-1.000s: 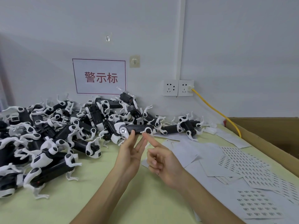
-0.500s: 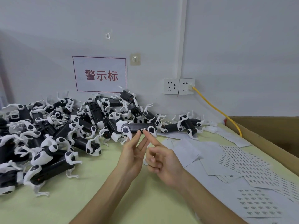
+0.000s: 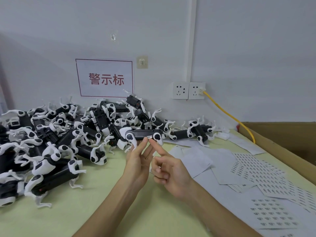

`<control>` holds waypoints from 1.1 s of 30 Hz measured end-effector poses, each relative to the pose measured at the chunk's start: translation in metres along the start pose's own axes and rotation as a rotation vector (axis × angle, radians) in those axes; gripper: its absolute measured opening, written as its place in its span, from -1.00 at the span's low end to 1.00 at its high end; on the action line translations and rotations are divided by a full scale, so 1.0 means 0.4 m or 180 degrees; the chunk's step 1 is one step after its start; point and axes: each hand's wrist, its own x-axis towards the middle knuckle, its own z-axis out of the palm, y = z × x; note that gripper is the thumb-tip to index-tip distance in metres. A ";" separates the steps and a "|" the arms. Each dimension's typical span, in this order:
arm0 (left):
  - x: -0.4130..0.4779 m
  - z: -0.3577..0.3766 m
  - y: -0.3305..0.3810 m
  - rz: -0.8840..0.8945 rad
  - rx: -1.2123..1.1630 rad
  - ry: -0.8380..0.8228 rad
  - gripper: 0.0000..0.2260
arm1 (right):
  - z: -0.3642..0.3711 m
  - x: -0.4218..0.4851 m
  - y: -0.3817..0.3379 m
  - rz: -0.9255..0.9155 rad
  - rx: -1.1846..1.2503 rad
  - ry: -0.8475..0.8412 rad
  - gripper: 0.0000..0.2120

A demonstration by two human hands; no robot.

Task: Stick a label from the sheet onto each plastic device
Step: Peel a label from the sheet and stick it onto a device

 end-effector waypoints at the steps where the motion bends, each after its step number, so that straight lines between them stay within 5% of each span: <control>1: -0.001 0.001 0.000 0.0018 0.0023 0.0004 -0.48 | 0.000 0.000 0.000 0.0004 0.0015 -0.0015 -0.48; 6: -0.004 0.005 -0.002 0.0055 0.0092 0.0072 -0.51 | -0.001 0.000 0.003 0.0009 0.0068 -0.0041 -0.49; 14: -0.007 0.007 -0.004 0.0178 0.0040 0.0185 -0.18 | 0.001 -0.002 0.005 -0.0002 0.0060 -0.0096 -0.51; 33: -0.013 0.013 0.003 0.0276 0.0071 0.0203 -0.69 | 0.003 -0.002 0.000 -0.0045 0.0047 -0.0001 -0.48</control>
